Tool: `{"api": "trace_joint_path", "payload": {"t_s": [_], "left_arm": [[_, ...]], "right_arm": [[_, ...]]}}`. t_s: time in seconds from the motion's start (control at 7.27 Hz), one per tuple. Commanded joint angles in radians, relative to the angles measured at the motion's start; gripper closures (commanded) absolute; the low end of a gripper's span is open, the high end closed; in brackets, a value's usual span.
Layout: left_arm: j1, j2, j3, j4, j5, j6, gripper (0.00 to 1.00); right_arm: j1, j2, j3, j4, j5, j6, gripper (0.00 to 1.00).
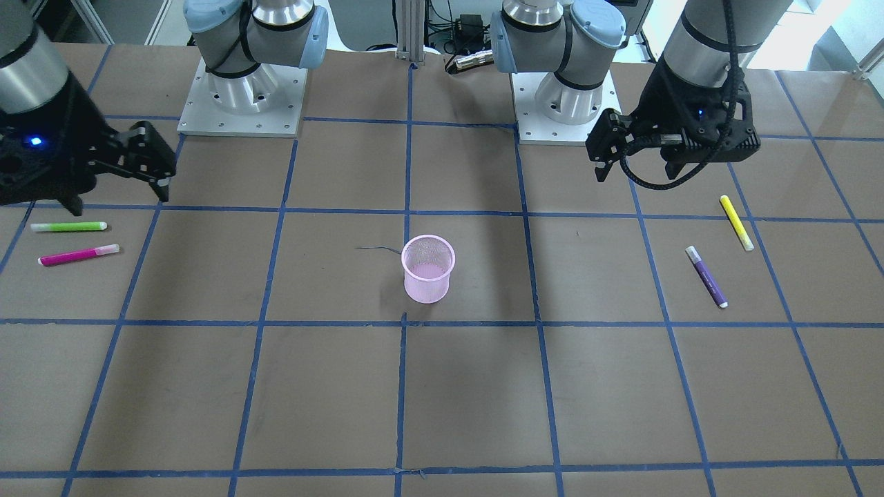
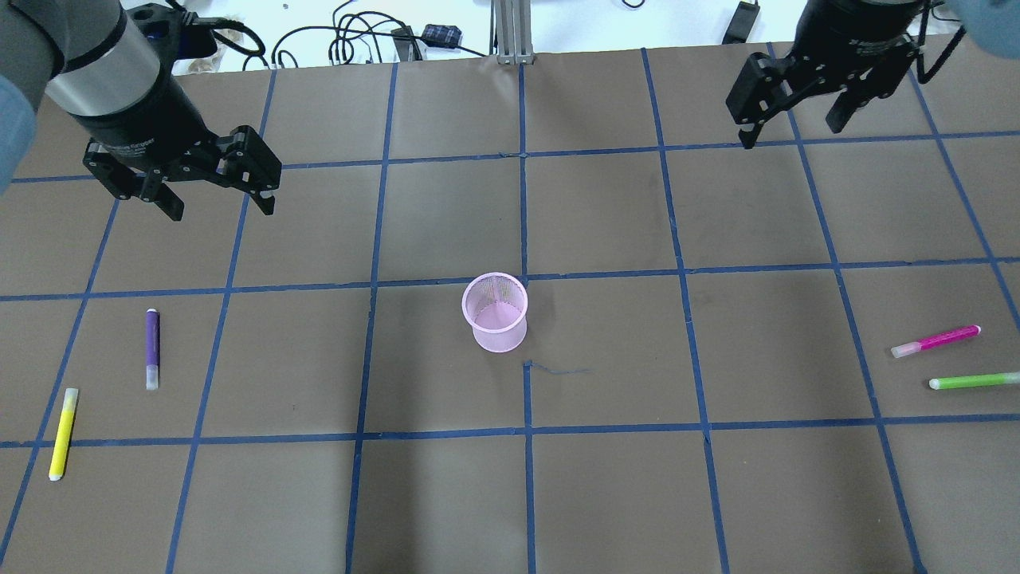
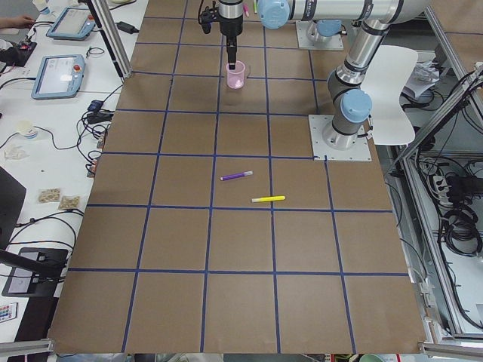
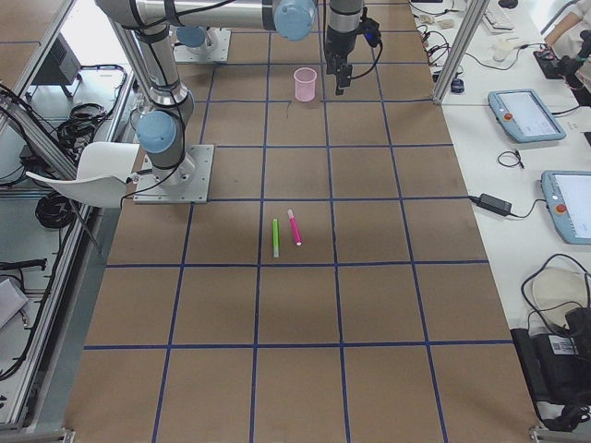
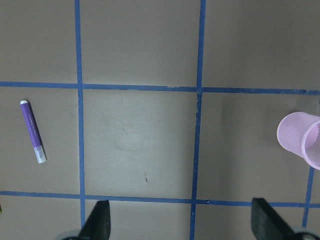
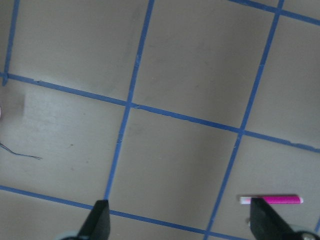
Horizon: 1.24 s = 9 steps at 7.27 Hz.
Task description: Insert purple and pink pens into pink cup
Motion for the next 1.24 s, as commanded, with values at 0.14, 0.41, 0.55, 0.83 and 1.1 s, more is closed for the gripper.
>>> {"api": "trace_joint_path", "payload": {"t_s": [0.14, 0.41, 0.55, 0.83, 1.1], "left_arm": [[0.012, -0.006, 0.0, 0.013, -0.005, 0.006, 0.0], [0.024, -0.007, 0.0, 0.021, 0.001, -0.006, 0.0], [0.074, -0.018, -0.002, 0.048, -0.001, 0.0, 0.0], [0.21, -0.065, -0.027, 0.128, -0.002, 0.009, 0.0], [0.341, -0.101, -0.101, 0.252, -0.001, 0.026, 0.0]], "right_arm": [[-0.29, 0.017, 0.066, -0.02, 0.039, -0.621, 0.0], [-0.382, 0.043, 0.119, -0.106, 0.046, -0.949, 0.0], [-0.431, 0.051, 0.173, -0.174, 0.025, -1.099, 0.0], [-0.519, 0.051, 0.254, -0.183, 0.001, -1.472, 0.0], [-0.594, 0.083, 0.288, -0.17, 0.015, -1.765, 0.0]]}}
